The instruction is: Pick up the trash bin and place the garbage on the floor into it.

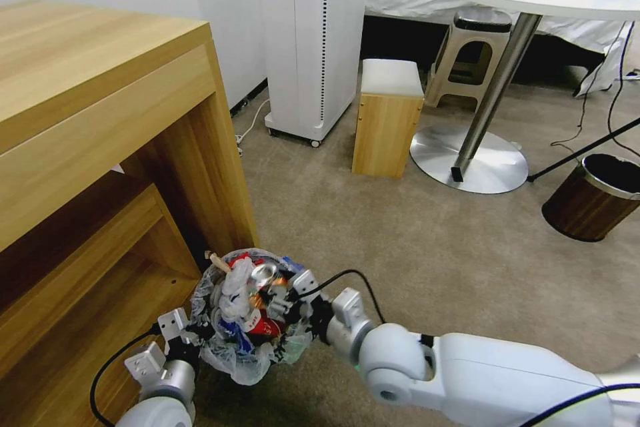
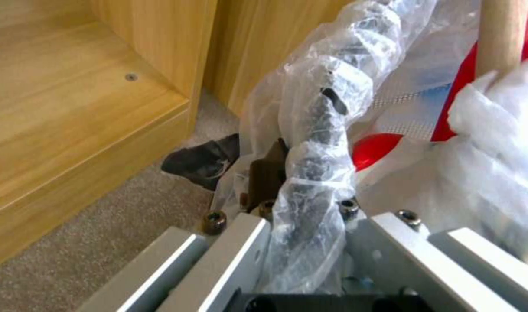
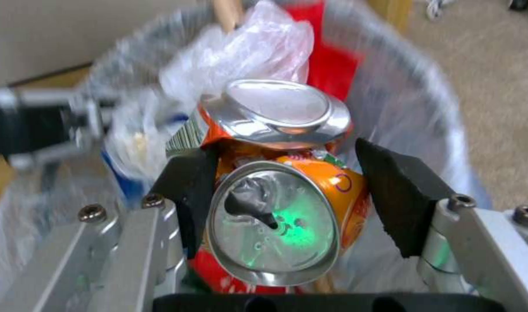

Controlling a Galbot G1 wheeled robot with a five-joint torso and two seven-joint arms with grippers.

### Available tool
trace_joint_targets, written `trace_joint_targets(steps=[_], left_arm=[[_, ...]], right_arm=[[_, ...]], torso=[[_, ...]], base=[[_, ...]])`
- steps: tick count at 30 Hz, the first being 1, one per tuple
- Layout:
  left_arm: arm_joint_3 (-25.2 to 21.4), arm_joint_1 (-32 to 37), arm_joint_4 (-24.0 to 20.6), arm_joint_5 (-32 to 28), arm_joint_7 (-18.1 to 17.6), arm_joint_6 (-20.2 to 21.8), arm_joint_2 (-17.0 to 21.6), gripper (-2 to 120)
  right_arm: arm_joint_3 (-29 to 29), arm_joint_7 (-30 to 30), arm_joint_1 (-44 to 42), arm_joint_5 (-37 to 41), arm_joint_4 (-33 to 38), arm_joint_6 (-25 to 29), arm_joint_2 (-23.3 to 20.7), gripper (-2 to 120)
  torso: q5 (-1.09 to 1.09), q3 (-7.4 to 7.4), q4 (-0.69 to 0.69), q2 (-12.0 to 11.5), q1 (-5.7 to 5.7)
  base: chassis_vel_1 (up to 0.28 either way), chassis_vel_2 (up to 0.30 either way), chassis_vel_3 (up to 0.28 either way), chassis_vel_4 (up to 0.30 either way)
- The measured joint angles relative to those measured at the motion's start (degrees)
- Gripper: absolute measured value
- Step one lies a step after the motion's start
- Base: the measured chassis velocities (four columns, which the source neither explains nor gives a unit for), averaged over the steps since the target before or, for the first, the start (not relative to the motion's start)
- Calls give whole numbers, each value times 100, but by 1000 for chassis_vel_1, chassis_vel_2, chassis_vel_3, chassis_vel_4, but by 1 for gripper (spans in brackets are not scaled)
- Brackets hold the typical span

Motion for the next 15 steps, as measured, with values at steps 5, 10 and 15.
trace_joint_targets(steps=[5,10,15], left_arm=[[-14,40,-35,26,12,-10,-27,0],[-21,60,-45,60,22,-23,-53,0],[-16,62,-46,89,25,-23,-73,0]], right_arm=[[-86,101,-1,1,-77,-67,74,58],[-42,123,-74,-13,-71,-77,56,59],[88,93,-168,-28,20,-74,-24,73]], torso=[[0,0,-1,0,0],[0,0,0,0,0],[0,0,-1,0,0]], base=[[0,0,0,0],[0,0,0,0],[0,0,0,0]])
